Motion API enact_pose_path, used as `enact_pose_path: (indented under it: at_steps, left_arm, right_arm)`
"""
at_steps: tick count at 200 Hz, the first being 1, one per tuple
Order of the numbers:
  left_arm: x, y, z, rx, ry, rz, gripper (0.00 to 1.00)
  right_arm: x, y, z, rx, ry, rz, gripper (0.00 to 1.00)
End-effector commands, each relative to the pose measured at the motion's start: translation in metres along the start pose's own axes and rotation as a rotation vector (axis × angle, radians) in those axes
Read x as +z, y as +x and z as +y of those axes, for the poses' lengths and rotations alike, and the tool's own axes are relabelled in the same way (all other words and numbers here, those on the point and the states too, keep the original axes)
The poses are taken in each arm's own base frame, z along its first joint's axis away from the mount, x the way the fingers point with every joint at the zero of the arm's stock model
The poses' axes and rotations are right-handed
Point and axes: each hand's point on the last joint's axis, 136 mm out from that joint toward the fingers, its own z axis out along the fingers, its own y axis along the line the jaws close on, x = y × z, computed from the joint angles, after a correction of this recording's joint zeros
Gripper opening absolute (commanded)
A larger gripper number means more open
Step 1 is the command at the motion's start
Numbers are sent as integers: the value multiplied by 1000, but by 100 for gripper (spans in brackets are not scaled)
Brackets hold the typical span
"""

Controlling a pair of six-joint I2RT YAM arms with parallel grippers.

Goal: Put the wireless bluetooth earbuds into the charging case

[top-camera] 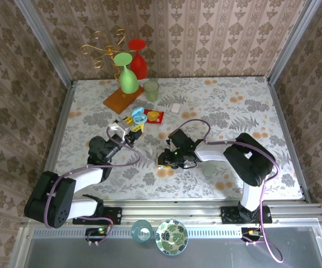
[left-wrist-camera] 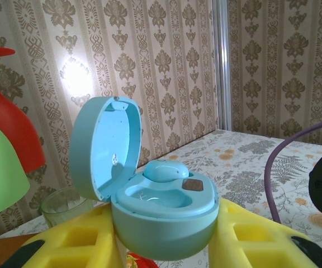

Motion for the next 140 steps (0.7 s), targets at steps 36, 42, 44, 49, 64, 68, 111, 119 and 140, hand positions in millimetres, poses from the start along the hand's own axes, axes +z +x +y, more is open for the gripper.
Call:
enact_pose_path:
  at_steps: [36, 42, 44, 49, 64, 68, 111, 119, 140]
  left_arm:
    - [-4, -13, -2, 37, 7, -46, 26]
    - [-4, -12, -2, 35, 9, -42, 26]
    - [-4, -12, -2, 35, 9, -42, 26]
    - [-4, -11, -3, 35, 10, -41, 26]
    - [-3, -10, -4, 35, 17, -40, 26]
    - [-3, -11, -4, 35, 18, -41, 26]
    - [0, -7, -12, 49, 67, -34, 26]
    - [1, -6, -15, 50, 80, -32, 26]
    - [4, -3, -21, 54, 114, -25, 26]
  right_arm:
    - [9, 0, -8, -4, 41, 24, 19]
    - [8, 0, -8, -7, 43, 22, 17]
    - [7, -1, -8, -8, 43, 19, 17]
    - [5, -2, -6, -12, 43, 13, 16]
    - [-2, -5, -3, -30, 48, -9, 16]
    - [-5, -6, 0, -38, 43, -18, 16]
    - [-59, -25, 30, -180, 52, -179, 16]
    - [-75, -30, 37, -225, 68, -226, 16]
    - [-118, -42, 66, -356, 58, -345, 17]
